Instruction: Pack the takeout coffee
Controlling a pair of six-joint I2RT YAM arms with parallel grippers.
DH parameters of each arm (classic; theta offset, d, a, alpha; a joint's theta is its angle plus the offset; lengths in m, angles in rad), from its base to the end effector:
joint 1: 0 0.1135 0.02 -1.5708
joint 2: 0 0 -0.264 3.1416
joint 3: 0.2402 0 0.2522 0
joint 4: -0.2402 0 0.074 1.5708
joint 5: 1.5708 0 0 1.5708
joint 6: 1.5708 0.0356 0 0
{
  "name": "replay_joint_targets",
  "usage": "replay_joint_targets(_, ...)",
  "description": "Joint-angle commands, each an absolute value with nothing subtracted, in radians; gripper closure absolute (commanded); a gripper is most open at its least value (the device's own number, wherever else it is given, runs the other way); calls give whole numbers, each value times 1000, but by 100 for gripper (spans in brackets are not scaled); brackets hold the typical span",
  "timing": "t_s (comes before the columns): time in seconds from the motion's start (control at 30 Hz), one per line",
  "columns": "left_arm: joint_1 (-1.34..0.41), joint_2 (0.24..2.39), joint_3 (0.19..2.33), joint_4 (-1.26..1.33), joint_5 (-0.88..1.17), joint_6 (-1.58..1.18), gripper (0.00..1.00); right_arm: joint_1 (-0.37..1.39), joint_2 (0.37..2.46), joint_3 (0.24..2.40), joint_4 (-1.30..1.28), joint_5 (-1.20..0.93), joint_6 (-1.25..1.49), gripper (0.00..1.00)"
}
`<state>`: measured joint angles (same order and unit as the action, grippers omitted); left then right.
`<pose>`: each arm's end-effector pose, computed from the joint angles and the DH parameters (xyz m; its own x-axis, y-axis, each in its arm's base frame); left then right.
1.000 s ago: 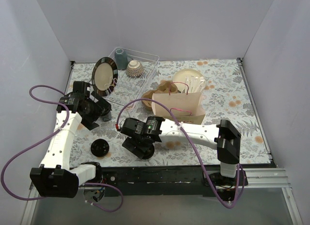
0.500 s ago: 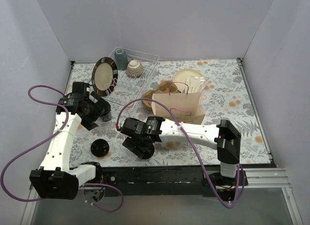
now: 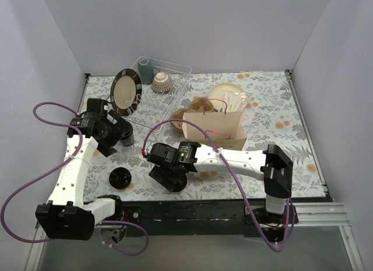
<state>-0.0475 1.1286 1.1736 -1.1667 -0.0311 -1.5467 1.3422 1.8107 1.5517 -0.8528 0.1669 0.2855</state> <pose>0.1964 -0.0082 0.3243 -0.0557 -0.9977 -0.0385 -0.8987 0.0668 -0.4334 0.0926 0.3719 0.2674 -0.4607 -0.7547 -0.4671 -0.8483 0.5291 -0.0181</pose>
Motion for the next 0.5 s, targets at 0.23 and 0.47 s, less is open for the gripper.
replay_joint_targets(0.23, -41, 1109, 1223, -1152, -51, -1511, 2, 1344, 1778, 1534, -861, 175, 298, 19)
replay_joint_targets(0.47, -41, 1149, 1325, -1103, 107, -1416, 15, 1344, 1750, 1606, -911, 164, 287, 26)
